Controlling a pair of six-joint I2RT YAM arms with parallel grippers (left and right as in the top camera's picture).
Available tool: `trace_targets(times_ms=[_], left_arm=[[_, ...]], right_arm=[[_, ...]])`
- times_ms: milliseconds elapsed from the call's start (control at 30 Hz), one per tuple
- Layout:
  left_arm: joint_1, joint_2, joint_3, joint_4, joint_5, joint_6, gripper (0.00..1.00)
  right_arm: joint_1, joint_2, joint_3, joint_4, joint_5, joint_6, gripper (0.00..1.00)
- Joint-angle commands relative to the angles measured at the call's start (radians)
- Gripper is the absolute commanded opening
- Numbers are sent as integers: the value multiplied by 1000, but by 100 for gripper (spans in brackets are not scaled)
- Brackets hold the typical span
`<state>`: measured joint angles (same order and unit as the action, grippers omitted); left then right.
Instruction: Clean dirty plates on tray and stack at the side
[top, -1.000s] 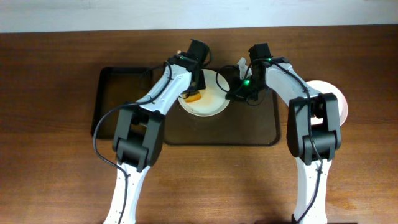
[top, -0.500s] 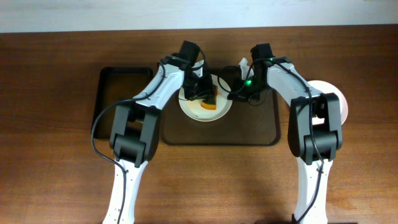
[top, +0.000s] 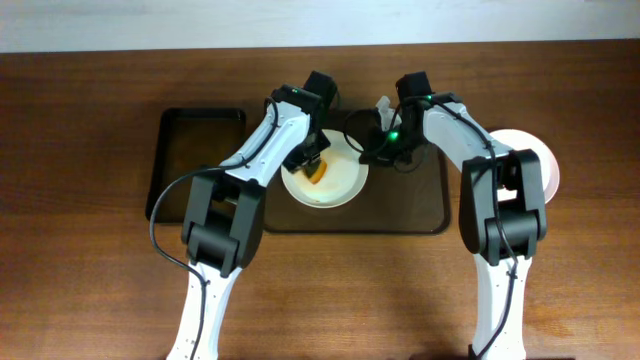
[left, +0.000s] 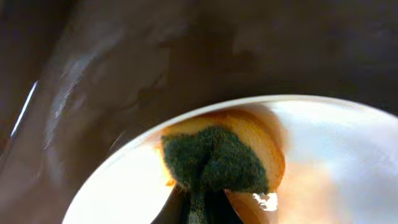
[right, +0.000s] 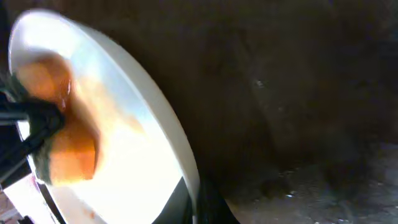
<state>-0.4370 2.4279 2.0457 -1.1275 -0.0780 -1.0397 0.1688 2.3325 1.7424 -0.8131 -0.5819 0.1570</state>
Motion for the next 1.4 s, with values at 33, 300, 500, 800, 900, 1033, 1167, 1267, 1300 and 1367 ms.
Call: trace_targets(times_ms=[33, 300, 500, 800, 900, 1033, 1167, 1267, 1300, 1367], left_arm=[[9, 78, -65, -132, 143, -79, 0], [8, 78, -65, -217, 213, -309, 0], [1, 78, -65, 32, -83, -353, 0], [-12, 78, -66, 445, -15, 623, 0], [-8, 78, -66, 338, 143, 570, 0], [81, 78, -65, 196, 364, 436, 0], [143, 78, -64, 196, 579, 450, 0], [150, 73, -50, 183, 658, 497, 0], [150, 57, -15, 140, 609, 518, 0], [150, -19, 78, 37, 374, 554, 0]], right_arm=[[-11, 37, -38, -5, 85, 16, 4], [16, 38, -38, 60, 103, 16, 5], [66, 38, -38, 58, 179, 16, 5], [66, 38, -38, 60, 179, 16, 6], [66, 38, -38, 90, 174, 18, 6], [67, 38, -38, 156, 175, 87, 7], [68, 38, -38, 113, 175, 88, 4], [66, 38, -38, 61, 175, 87, 4], [66, 38, -38, 54, 175, 88, 4], [66, 38, -38, 53, 175, 88, 4]])
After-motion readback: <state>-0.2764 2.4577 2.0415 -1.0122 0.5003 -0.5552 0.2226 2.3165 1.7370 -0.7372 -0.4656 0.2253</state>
